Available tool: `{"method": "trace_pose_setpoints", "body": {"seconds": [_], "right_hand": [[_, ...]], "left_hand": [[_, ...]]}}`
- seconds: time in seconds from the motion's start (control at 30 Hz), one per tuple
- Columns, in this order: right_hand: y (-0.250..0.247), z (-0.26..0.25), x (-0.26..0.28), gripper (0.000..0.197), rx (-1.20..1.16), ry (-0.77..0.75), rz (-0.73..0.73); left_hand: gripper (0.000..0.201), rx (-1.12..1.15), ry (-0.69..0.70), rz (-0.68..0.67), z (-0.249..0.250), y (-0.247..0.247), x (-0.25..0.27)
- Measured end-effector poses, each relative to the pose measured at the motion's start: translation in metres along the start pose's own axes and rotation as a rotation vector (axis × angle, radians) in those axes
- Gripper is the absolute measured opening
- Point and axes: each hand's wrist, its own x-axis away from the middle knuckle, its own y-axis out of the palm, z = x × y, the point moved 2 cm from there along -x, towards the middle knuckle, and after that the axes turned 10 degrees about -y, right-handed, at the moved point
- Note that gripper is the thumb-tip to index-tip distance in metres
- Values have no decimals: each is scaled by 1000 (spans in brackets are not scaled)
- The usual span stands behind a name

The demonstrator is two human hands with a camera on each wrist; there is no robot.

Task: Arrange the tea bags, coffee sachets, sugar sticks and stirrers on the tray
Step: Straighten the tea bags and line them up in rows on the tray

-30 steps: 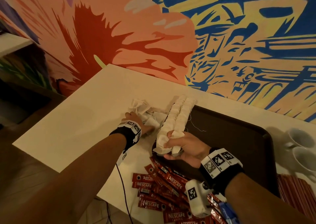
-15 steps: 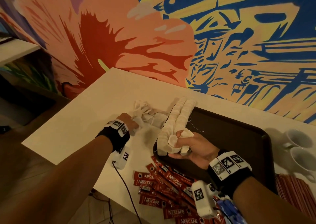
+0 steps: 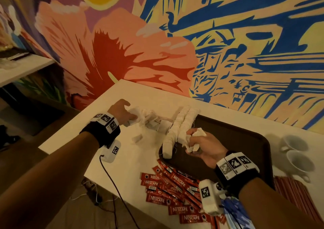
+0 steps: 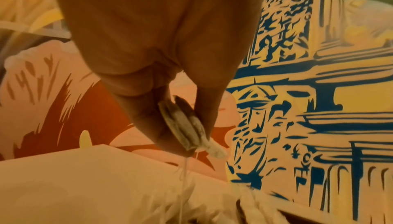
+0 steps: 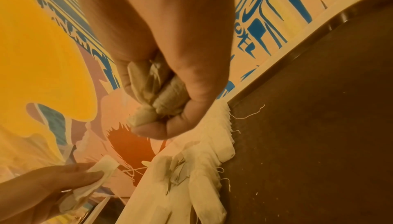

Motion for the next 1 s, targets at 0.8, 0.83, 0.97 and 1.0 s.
{"method": "trace_pose_setpoints", "body": {"seconds": [0.8,0.83,0.97,1.0], "right_hand": [[-2,-17,19,21,40,-311,-113],[-3,-18,18,22,42,-335,-117],[-6,-24,20,29,13,-418,-108],[-8,-26,21,31,1,-434,-101]], "left_hand": [[27,-33,498,-193,87,-16,138],[27,-20,514,-241,90,-14,144],[26,31,598,-370,107,-11,166],[25,38,621,-386,112,-11,171]]}}
